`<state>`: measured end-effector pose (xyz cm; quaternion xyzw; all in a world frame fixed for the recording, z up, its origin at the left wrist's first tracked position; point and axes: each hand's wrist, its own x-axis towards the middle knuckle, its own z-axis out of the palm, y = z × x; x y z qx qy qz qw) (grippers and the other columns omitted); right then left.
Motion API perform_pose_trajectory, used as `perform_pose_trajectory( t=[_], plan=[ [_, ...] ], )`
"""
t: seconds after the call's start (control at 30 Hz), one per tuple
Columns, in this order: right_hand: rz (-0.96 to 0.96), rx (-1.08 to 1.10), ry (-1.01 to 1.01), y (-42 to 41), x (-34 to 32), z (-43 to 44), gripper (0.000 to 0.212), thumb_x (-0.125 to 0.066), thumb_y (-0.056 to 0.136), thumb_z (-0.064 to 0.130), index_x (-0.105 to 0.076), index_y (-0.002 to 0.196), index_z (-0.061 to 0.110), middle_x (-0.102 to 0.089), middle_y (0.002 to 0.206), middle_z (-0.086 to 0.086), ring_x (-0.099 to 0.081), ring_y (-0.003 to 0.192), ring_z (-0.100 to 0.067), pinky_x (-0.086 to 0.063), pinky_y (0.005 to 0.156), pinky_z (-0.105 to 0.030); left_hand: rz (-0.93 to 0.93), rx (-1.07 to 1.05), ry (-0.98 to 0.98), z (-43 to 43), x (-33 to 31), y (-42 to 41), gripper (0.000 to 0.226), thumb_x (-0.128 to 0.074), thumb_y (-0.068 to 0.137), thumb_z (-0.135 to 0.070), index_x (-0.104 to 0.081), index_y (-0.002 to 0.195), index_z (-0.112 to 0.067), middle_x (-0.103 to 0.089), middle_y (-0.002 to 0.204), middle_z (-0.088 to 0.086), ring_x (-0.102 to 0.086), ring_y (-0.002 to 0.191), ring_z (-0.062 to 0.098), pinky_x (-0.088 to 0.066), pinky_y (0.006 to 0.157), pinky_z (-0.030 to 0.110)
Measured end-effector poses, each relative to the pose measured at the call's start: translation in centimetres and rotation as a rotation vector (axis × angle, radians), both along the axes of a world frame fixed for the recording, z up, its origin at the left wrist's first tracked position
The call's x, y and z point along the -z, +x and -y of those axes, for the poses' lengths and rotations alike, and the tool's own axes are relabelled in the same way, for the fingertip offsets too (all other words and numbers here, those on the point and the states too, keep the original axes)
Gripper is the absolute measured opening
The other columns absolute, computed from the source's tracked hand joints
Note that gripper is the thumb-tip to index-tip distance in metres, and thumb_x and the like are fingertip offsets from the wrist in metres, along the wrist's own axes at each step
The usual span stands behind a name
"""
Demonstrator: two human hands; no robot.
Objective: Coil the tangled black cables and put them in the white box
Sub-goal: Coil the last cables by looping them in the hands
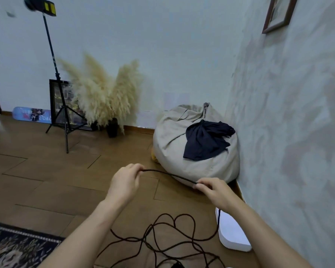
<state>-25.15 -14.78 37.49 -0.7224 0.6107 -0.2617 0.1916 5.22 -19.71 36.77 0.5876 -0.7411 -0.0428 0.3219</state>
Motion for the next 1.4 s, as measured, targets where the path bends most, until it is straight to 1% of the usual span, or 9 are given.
perform_pose_trajectory(
  t=[0.17, 0.37, 0.5, 0.6, 0.8, 0.93, 1.03, 1.23, 1.4],
  plan=[
    [0.056, -0.090, -0.150, 5.0, -1.5, 0.1, 0.019, -0.056, 0.103, 0.040, -0.074, 0.098, 0.035, -0.071, 0.088, 0.016, -0.061, 0.085, 0.000, -0.045, 0.073, -0.023, -0.027, 0.394, 0.003, -2.5, -1.3, -5.2, 0.018, -0.054, 0.104, -0.041, -0.068, 0.114, -0.035, -0.065, 0.090, -0.020, -0.063, 0.089, 0.007, -0.052, 0.075, 0.030],
    [0.030, -0.033, -0.047, 0.8, -1.0, -0.7, 0.028, -0.057, 0.101, 0.038, -0.067, 0.082, 0.021, -0.065, 0.075, 0.000, -0.058, 0.071, -0.015, -0.042, 0.067, -0.035, 0.035, -0.067, -0.053, -1.4, -1.6, 0.2, 0.020, -0.051, 0.106, -0.036, -0.068, 0.107, -0.025, -0.069, 0.095, -0.007, -0.063, 0.091, 0.018, -0.055, 0.076, 0.039],
    [0.066, -0.034, -0.089, 1.3, -1.0, -1.1, 0.026, -0.052, 0.105, 0.034, -0.072, 0.097, 0.020, -0.071, 0.087, 0.007, -0.063, 0.085, -0.013, -0.046, 0.077, -0.035, -0.061, 0.200, 0.073, -3.8, -2.2, -1.5, 0.022, -0.053, 0.106, -0.036, -0.061, 0.127, -0.034, -0.065, 0.104, -0.021, -0.061, 0.099, 0.004, -0.051, 0.085, 0.029],
    [0.120, -0.092, -0.112, 3.3, -2.5, -1.4, 0.021, -0.055, 0.104, 0.034, -0.073, 0.097, 0.027, -0.063, 0.071, 0.020, -0.054, 0.069, 0.002, -0.040, 0.065, -0.022, -0.057, 0.335, 0.048, -4.9, -2.7, -3.6, 0.013, -0.054, 0.104, -0.043, -0.066, 0.109, -0.038, -0.066, 0.083, -0.020, -0.061, 0.078, 0.001, -0.054, 0.071, 0.031],
    [0.191, -0.062, -0.094, -0.2, -3.4, -1.8, 0.017, -0.069, 0.096, 0.028, -0.072, 0.083, 0.017, -0.060, 0.068, 0.011, -0.050, 0.063, -0.001, -0.037, 0.067, -0.027, 0.089, -0.213, -0.023, -3.7, -2.8, 1.3, 0.025, -0.048, 0.107, -0.041, -0.069, 0.113, -0.028, -0.074, 0.100, 0.000, -0.066, 0.094, 0.029, -0.047, 0.069, 0.035],
    [0.181, -0.088, -0.088, 0.0, -2.8, -2.5, 0.020, -0.057, 0.104, 0.024, -0.075, 0.099, 0.016, -0.060, 0.061, 0.022, -0.049, 0.061, 0.002, -0.036, 0.065, -0.023, -0.097, 0.043, 0.113, -5.2, -2.6, -0.3, 0.031, -0.053, 0.105, -0.041, -0.059, 0.135, -0.036, -0.068, 0.108, -0.008, -0.064, 0.101, 0.021, -0.049, 0.078, 0.035],
    [0.144, -0.123, -0.082, 1.5, -3.1, -2.6, 0.020, -0.059, 0.102, 0.030, -0.076, 0.105, 0.019, -0.067, 0.072, 0.027, -0.057, 0.068, 0.008, -0.039, 0.067, -0.016, -0.106, 0.245, 0.084, -6.0, -2.8, -3.7, 0.018, -0.052, 0.105, -0.044, -0.068, 0.109, -0.036, -0.066, 0.081, -0.014, -0.062, 0.078, 0.014, -0.046, 0.065, 0.034],
    [0.142, 0.000, -0.082, -3.8, -3.5, -3.4, 0.017, -0.074, 0.091, 0.037, -0.075, 0.081, 0.023, -0.071, 0.076, -0.001, -0.058, 0.072, -0.007, -0.042, 0.074, -0.031, 0.086, -0.211, -0.027, -3.5, -1.9, 0.7, 0.033, -0.041, 0.108, -0.046, -0.069, 0.111, -0.029, -0.074, 0.096, 0.004, -0.066, 0.088, 0.034, -0.051, 0.068, 0.039],
    [0.196, 0.082, -0.061, -6.1, -2.5, -4.3, 0.028, -0.070, 0.085, 0.060, -0.079, 0.086, 0.034, -0.075, 0.084, 0.007, -0.067, 0.090, -0.010, -0.049, 0.087, -0.033, 0.009, -0.129, 0.035, -3.2, -1.2, 1.1, 0.040, -0.041, 0.107, -0.051, -0.066, 0.124, -0.025, -0.073, 0.103, 0.001, -0.064, 0.092, 0.031, -0.049, 0.073, 0.039]
  ],
)
